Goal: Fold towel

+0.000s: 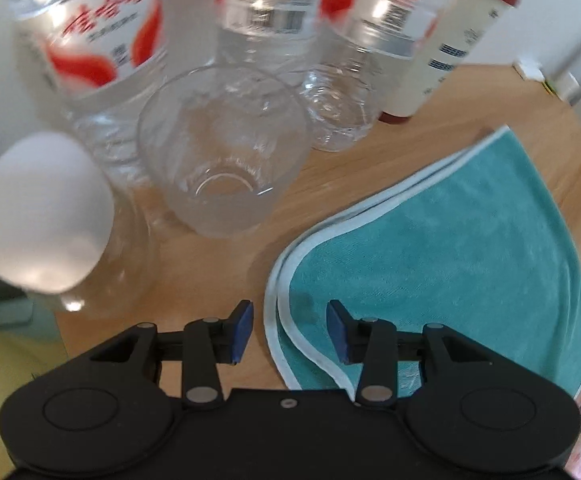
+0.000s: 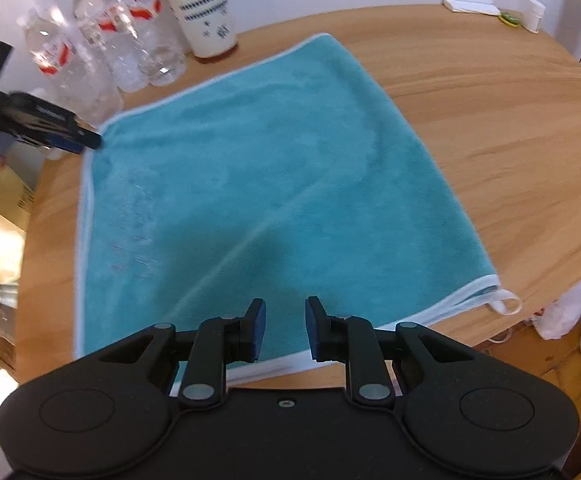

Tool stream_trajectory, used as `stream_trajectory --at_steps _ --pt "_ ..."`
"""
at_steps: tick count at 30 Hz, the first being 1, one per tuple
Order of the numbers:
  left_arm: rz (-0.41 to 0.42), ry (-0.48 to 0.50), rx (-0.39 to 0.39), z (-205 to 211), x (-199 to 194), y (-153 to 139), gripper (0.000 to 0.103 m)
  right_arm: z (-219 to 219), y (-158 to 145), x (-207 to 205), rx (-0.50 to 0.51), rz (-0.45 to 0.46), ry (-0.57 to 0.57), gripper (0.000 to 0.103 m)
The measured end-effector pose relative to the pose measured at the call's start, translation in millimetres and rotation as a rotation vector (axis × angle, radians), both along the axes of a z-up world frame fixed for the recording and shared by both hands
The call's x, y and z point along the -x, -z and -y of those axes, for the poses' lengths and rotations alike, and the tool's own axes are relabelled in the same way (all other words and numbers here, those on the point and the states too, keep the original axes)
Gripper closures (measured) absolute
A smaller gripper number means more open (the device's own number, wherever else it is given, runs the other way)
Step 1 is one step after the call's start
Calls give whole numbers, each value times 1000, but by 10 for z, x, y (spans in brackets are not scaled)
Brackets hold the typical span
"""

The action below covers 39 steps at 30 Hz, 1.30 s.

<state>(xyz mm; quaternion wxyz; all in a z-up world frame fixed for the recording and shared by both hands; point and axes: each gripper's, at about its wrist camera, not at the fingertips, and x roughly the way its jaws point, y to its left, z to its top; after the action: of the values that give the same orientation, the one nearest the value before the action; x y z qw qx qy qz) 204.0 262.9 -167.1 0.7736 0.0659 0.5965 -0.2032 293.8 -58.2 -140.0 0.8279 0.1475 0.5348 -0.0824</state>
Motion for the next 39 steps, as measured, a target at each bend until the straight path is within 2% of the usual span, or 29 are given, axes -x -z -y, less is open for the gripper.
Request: stream_trajectory --at_steps 3,8,13,16,17,20,23,26,34,36,39 --pt "0 -25 -55 36 22 15 62 173 39 -32 38 5 62 79" --pt "-34 -71 -32 86 63 40 62 467 96 -58 73 7 152 79" --pt "-68 -129 -9 109 72 101 64 610 180 -55 61 -9 165 78" --pt "-81 -169 6 74 72 106 72 672 214 -31 29 -4 180 78" --pt "-85 -180 12 59 73 108 79 689 226 -26 22 -5 182 78" --pt "-89 -210 3 28 82 82 78 715 245 -42 40 -14 163 78" --pt "-45 -187 -12 71 132 -27 78 738 224 -45 43 -7 136 78" --pt "-41 -175 -16 121 131 -37 78 748 244 -56 46 -13 127 78" --pt "-2 -181 -113 189 162 -107 78 671 296 -88 33 -42 58 78" --pt "12 -189 -105 168 185 -176 78 664 304 -89 39 -46 48 78" --pt "-9 -196 -62 161 211 -225 78 677 307 -81 32 -47 48 78"
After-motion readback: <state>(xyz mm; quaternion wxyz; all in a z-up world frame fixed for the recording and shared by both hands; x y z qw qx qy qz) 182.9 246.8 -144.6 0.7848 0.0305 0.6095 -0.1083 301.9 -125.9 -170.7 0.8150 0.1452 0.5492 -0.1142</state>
